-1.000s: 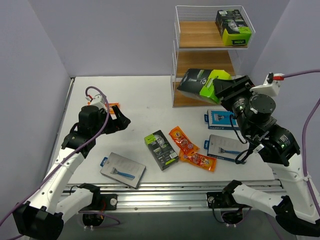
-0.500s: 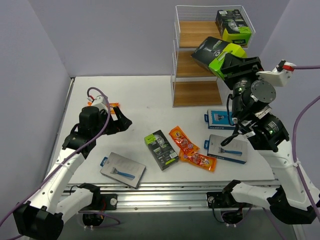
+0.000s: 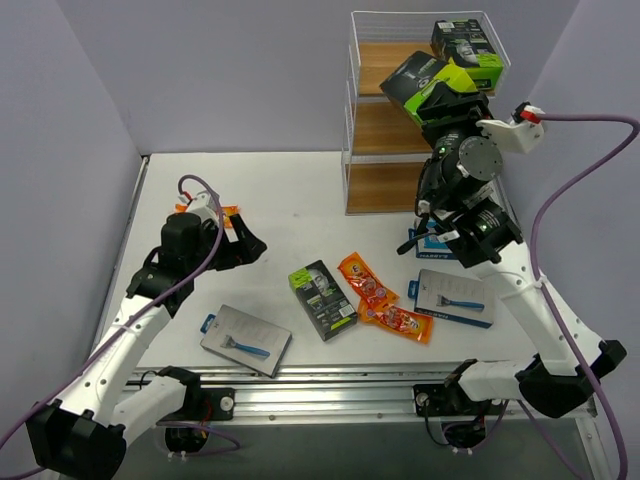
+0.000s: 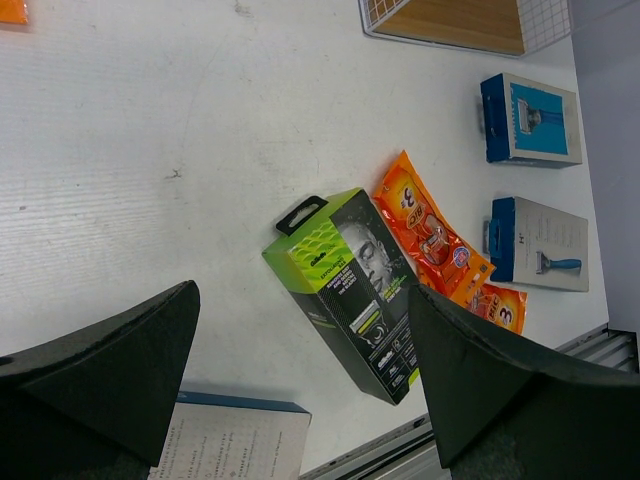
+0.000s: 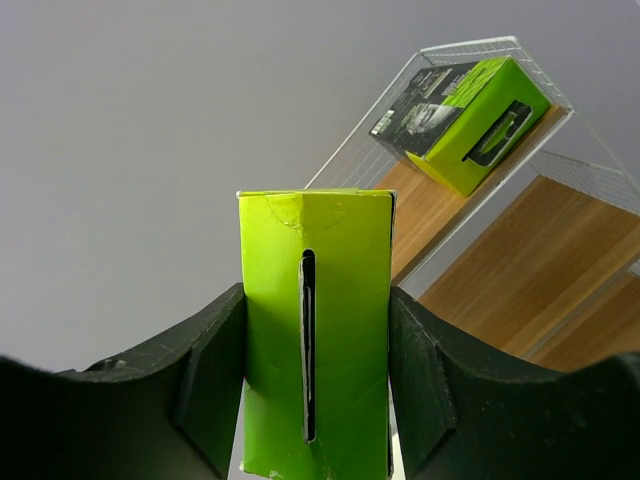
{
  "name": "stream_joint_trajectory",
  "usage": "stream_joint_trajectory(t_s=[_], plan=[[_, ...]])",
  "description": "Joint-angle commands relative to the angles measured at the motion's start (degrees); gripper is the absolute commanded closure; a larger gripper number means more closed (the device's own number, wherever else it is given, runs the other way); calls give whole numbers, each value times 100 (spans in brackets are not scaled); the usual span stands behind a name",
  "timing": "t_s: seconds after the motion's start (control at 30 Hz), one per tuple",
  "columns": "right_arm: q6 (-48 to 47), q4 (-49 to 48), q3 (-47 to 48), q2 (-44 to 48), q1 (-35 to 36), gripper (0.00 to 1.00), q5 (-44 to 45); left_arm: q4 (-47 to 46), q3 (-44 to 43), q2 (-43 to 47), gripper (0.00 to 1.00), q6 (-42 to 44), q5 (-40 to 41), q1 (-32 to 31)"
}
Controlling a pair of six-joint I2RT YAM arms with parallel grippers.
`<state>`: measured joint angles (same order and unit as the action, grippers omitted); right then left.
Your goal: Place and organize the shaving razors onto the shelf
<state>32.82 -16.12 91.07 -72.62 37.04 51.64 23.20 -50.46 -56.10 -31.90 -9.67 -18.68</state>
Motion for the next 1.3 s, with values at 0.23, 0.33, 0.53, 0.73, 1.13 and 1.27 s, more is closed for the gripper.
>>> stream_joint_trajectory(t_s=[0.23,0.33,0.53,0.73,1.13,1.27], plan=[[-215,-2334,34,-288,-258,100,479,-228,-43,-68,6,79,-79,-92],[222,-2142,51,-358,-442,100,435,-255,-26,-94,6,61,-122,-101],[725,-2027,95,-656,-680,100,277,-246,-43,-147,6,79,-114,-127],[1209,-2044,218,-1070,-891,100,-48,-228,-52,-191,6,87,-114,-136],[2219,-1492,421,-1650,-935,100,22,-255,-43,-235,6,87,-140,-189],[2711,-1070,517,-1808,-935,98,83,-255,-34,-235,6,70,-140,-189]])
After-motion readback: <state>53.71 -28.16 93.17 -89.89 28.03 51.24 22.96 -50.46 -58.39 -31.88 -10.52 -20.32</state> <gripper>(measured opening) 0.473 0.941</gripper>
